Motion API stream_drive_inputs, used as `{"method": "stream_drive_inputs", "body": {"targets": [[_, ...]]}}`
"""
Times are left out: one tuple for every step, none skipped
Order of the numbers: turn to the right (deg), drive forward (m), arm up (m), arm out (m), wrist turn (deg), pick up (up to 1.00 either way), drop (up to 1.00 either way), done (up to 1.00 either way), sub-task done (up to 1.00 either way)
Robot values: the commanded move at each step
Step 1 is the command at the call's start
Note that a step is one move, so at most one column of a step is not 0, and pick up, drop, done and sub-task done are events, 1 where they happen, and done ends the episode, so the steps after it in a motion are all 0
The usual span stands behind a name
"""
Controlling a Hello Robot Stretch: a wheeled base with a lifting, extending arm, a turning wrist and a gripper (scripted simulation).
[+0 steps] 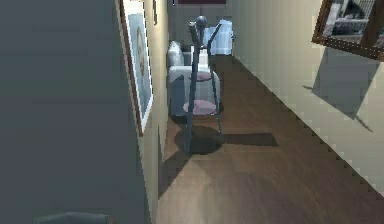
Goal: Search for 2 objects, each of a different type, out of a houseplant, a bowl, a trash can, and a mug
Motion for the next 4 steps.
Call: {"method": "stream_drive_inputs", "body": {"targets": [[0.0, 0.30, 0.00, 0.00, 0.0, 0.00, 0.00, 0.00, 0.00], [24.0, 0.00, 0.00, 0.00, 0.0, 0.00, 0.00, 0.00, 0.00], [0.0, 1.00, 0.00, 0.00, 0.0, 0.00, 0.00, 0.00, 0.00], [0.0, 0.85, 0.00, 0.00, 0.0, 0.00, 0.00, 0.00, 0.00]]}}
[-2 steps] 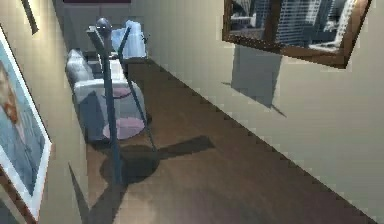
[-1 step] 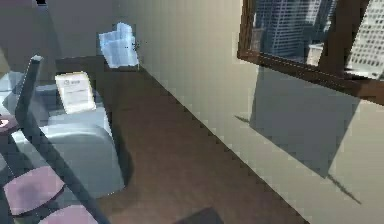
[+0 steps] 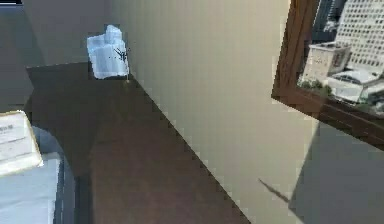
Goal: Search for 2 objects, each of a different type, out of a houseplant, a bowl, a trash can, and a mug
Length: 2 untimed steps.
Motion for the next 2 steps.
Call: {"method": "stream_drive_inputs", "body": {"targets": [[-21.0, 0.00, 0.00, 0.00, 0.0, 0.00, 0.00, 0.00, 0.00], [0.0, 0.45, 0.00, 0.00, 0.0, 0.00, 0.00, 0.00, 0.00]]}}
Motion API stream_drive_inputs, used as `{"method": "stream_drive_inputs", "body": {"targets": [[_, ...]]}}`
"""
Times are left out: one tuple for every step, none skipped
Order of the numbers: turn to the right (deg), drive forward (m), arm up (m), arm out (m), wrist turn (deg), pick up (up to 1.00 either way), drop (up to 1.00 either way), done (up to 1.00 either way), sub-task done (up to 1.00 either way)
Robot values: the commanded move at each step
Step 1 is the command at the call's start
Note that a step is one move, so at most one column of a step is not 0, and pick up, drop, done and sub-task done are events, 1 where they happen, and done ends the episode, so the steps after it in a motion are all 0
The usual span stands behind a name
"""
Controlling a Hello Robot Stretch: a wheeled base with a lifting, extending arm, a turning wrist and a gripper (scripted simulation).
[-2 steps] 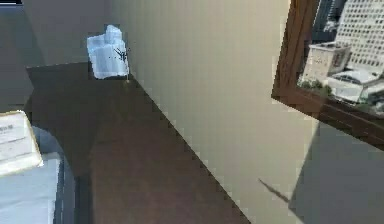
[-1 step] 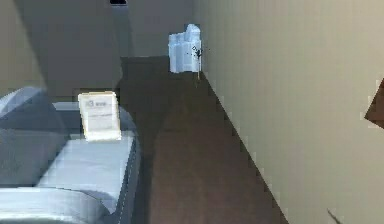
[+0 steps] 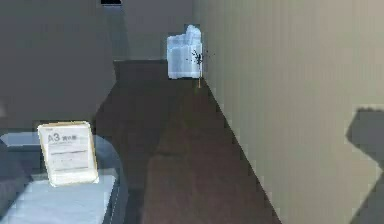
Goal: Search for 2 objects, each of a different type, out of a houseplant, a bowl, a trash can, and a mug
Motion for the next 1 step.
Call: {"method": "stream_drive_inputs", "body": {"targets": [[-6.0, 0.00, 0.00, 0.00, 0.0, 0.00, 0.00, 0.00, 0.00]]}}
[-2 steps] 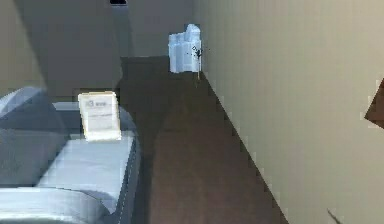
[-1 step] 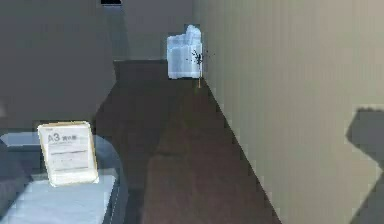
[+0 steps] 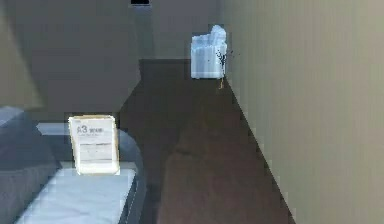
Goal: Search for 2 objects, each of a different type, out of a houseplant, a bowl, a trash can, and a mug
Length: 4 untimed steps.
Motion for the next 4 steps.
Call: {"method": "stream_drive_inputs", "body": {"targets": [[0.0, 1.00, 0.00, 0.00, 0.0, 0.00, 0.00, 0.00, 0.00], [0.0, 1.00, 0.00, 0.00, 0.0, 0.00, 0.00, 0.00, 0.00], [0.0, 0.35, 0.00, 0.00, 0.0, 0.00, 0.00, 0.00, 0.00], [27.0, 0.00, 0.00, 0.00, 0.0, 0.00, 0.00, 0.00, 0.00]]}}
